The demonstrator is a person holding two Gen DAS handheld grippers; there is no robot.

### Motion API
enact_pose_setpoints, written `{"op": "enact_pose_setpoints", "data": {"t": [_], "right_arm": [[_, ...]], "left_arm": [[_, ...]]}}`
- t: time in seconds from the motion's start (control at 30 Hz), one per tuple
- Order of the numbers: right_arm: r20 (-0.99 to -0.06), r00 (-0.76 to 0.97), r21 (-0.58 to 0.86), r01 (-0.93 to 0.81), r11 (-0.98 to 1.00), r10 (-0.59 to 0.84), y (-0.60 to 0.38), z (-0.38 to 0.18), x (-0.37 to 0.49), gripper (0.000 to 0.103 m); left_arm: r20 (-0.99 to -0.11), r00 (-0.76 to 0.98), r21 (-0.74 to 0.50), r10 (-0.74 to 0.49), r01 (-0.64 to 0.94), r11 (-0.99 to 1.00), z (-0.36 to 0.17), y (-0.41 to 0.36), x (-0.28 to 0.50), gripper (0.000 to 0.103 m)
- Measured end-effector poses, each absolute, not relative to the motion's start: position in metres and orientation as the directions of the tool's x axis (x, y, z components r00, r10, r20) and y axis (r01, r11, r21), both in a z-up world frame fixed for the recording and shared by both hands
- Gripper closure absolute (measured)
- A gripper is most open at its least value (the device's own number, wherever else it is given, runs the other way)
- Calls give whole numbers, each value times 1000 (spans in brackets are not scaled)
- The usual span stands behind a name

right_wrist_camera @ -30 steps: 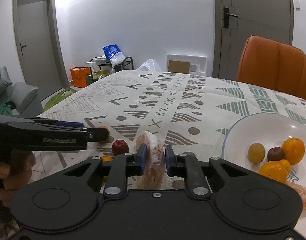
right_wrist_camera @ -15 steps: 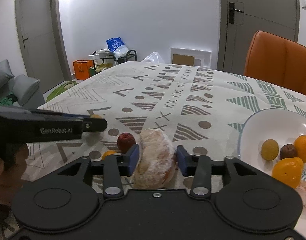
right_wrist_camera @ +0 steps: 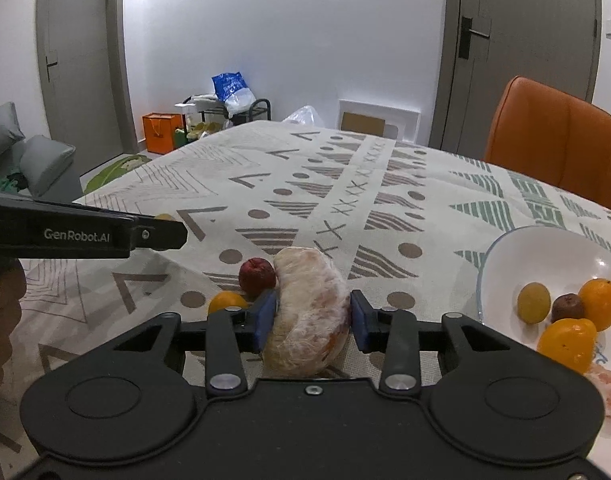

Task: Organize fruits
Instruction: 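Close the right gripper on the pomelo segment while the left gripper grasps a yellow-green fruit, then carry the pomelo segment and the yellow-green fruit toward the white plate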

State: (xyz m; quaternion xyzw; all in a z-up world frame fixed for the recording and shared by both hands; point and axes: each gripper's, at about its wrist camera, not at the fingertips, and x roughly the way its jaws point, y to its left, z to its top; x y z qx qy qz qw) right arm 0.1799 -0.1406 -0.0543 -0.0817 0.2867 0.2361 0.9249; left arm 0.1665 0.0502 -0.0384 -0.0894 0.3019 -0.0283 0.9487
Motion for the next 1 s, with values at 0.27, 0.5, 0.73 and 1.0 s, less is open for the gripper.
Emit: {"op": "enact_pose_setpoints", "data": {"t": [0.27, 0.5, 0.73, 1.0], "right_arm": [[-535, 747, -2, -467, 884, 394, -155, -43, 172, 66], [-506, 769, 18, -444, 896, 392, -173, -33, 167, 65], [-489, 788, 30, -414, 910, 375, -192, -29, 162, 65], [-482, 806, 35, -374, 927, 343, -213, -28, 157, 65]], "left_arm": [[-555, 824, -177, -115, 18, 984, -31, 38, 161, 80], [-545, 829, -163, -124, 40, 986, -24, 25, 160, 80], [-537, 832, -154, -137, 63, 986, -20, 10, 158, 80], [-529, 833, -149, -161, 95, 984, -17, -9, 156, 80]]}}
